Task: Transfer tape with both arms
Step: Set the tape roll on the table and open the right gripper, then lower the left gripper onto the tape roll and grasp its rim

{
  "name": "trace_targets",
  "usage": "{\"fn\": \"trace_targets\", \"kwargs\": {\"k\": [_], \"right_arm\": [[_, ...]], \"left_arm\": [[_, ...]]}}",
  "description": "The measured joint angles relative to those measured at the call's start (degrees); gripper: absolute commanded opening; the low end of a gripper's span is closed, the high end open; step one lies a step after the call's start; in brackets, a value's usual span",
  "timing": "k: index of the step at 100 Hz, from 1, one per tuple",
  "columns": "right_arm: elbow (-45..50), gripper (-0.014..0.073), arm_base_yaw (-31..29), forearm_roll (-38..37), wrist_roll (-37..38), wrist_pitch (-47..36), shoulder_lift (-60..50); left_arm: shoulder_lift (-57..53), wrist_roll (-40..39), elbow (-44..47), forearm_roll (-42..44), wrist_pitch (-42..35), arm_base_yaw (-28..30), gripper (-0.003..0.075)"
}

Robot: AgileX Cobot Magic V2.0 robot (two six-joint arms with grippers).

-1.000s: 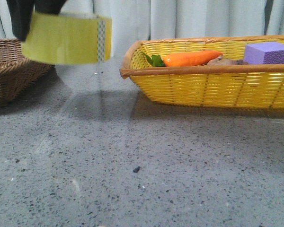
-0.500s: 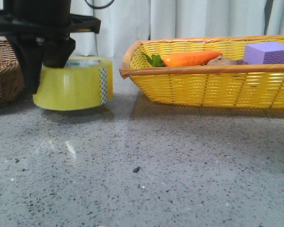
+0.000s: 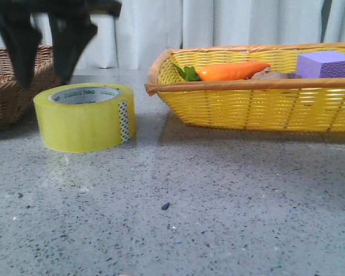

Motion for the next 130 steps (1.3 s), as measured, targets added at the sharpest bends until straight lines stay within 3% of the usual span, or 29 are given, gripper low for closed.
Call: {"fn": "trace_targets", "kwargs": {"k": [11,30,37,49,56,95,130], "right_arm": [[0.0,-0.0076,0.0,-0.3,0.0,0.0,-5.2],[0.0,-0.0067,0.0,-1.8,0.0,0.1,-14.2],[0.0,-0.0067,0.0,-3.8,0.0,0.4,-17.1],[0.0,-0.0067,0.0,-8.4,0.6,0.7,-21.5],[0.0,-0.0067,-0.1,-11.3,1.3,1.0,-24.0],[5.7,-0.0067,-0.1,-21.4,5.1,1.2,-38.4],[15.3,-0.0067,-0.1,-21.4,6.7,1.4,-45.0]], "left_arm": [[1.4,0.1,-1.7,0.0,1.9,-2.6,-0.002],[5.6,0.2,-4.7,0.0,1.7,-8.0,0.0004],[7.8,0.9,-6.0,0.0,1.7,-10.4,0.0085],[12.2,2.4,-8.2,0.0,1.5,-15.3,0.0297],[15.0,2.6,-9.5,0.0,1.3,-18.0,0.0365],[35.1,3.1,-20.6,1.3,3.8,-31.0,0.0368],[56.0,10.5,-37.0,3.5,22.5,-34.5,0.0368]]}}
